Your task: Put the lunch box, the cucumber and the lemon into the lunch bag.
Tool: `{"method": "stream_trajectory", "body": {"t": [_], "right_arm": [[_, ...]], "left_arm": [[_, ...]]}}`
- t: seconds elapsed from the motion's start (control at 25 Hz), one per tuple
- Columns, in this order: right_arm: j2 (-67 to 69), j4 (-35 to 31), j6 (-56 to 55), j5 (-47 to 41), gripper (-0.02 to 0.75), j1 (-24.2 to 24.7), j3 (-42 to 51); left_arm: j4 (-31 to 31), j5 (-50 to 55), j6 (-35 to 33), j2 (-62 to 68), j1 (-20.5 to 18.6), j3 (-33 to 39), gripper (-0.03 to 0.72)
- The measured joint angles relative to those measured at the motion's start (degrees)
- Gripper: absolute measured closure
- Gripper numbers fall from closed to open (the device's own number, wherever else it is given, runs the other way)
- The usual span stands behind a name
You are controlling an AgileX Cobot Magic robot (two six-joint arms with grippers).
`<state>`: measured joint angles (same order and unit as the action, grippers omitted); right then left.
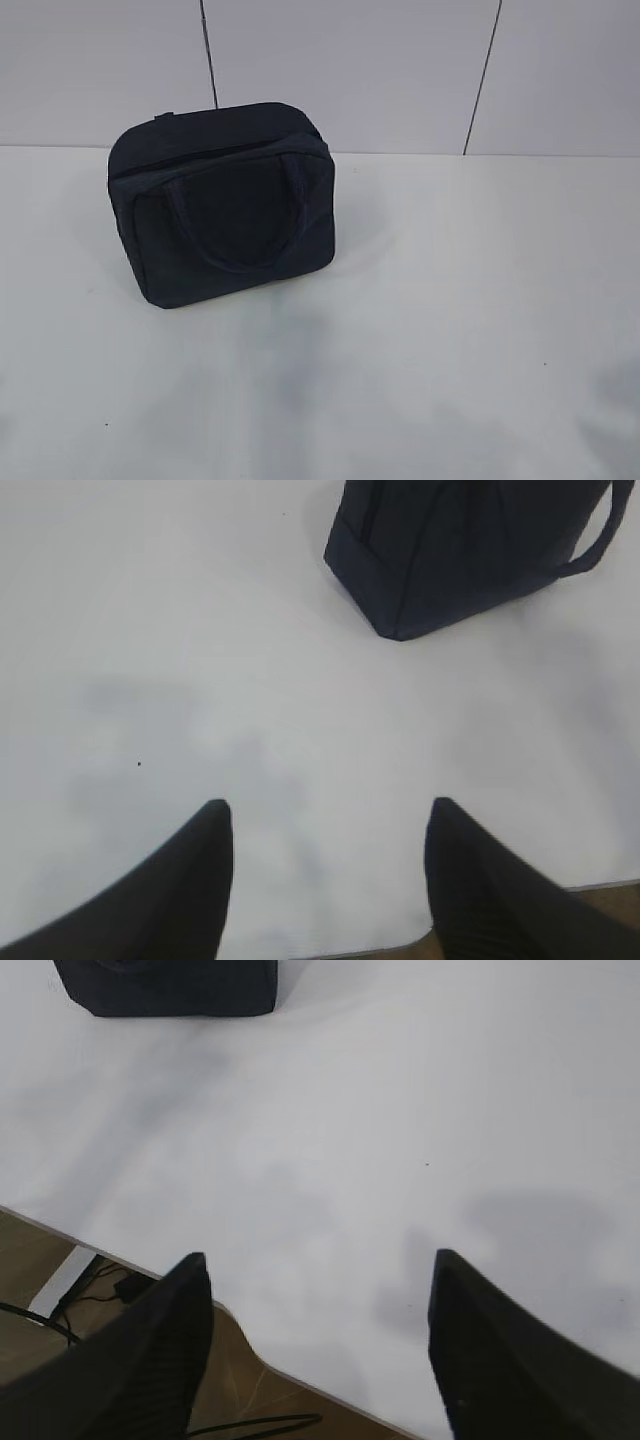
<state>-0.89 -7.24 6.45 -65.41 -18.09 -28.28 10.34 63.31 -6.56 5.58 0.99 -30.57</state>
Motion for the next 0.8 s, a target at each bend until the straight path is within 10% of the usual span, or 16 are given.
{"method": "stream_trajectory", "body": {"t": [0.8], "right_arm": [[0.0,4.22,-5.02,0.0,0.275,0.0,0.0]], "left_arm": [[-1.03,0.0,1.68,0.0,0.0,0.1,0.264]]}}
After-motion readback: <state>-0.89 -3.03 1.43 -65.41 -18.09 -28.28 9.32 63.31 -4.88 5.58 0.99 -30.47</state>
